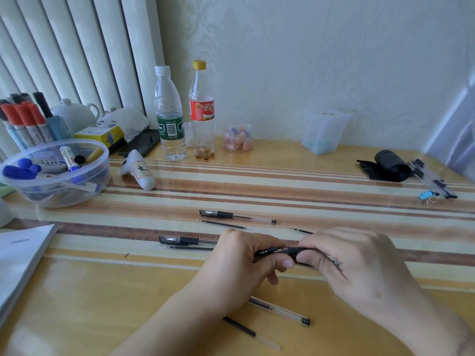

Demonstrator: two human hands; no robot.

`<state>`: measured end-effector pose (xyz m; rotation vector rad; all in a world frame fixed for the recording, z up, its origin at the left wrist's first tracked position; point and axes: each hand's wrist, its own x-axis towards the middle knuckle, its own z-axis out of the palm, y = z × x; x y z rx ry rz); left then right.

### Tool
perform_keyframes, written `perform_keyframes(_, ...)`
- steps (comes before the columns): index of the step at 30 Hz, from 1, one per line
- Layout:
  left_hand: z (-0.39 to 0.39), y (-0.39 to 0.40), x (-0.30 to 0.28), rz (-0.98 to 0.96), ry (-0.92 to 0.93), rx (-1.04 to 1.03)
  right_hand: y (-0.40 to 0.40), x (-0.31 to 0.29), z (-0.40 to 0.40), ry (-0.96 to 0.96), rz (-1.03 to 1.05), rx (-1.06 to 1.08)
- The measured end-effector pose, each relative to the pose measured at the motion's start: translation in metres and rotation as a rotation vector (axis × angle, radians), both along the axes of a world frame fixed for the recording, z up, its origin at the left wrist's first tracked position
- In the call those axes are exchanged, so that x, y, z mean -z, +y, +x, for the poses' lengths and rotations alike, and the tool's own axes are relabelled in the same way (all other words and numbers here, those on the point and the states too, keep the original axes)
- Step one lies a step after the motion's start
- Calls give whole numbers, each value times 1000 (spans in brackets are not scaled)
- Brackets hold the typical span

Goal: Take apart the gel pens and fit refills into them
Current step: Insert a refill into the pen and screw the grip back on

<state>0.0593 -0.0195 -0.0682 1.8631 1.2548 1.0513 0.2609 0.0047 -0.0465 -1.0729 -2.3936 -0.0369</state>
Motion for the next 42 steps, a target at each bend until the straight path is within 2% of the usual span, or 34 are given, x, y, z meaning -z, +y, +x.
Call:
perform_keyframes(5,-2,1,2,70,41,-14,-1,5,0,97,-270,7)
perform_keyframes(9,-5,3,1,68,50,-16,1,5,2,133,-375,-2)
perform_keyframes(12,-4,2,1,66,52,-11,2,3,2,56,-305,-2)
perform_keyframes(16,-6,4,2,75,49,-29,1,4,3,132,-380,13)
perform_keyframes(22,-7,5,4,108,79,-33,1,3,2,25,-306,58)
perform_keyframes(28,-8,6,5,113,68,-47,2,3,5,92,-378,75)
perform_keyframes(32,-7,6,5,127,75,-42,3,6,5,-2,-269,78)
perform_keyframes(42,-7,7,2,47,175,-13,4,6,4,80,-225,73)
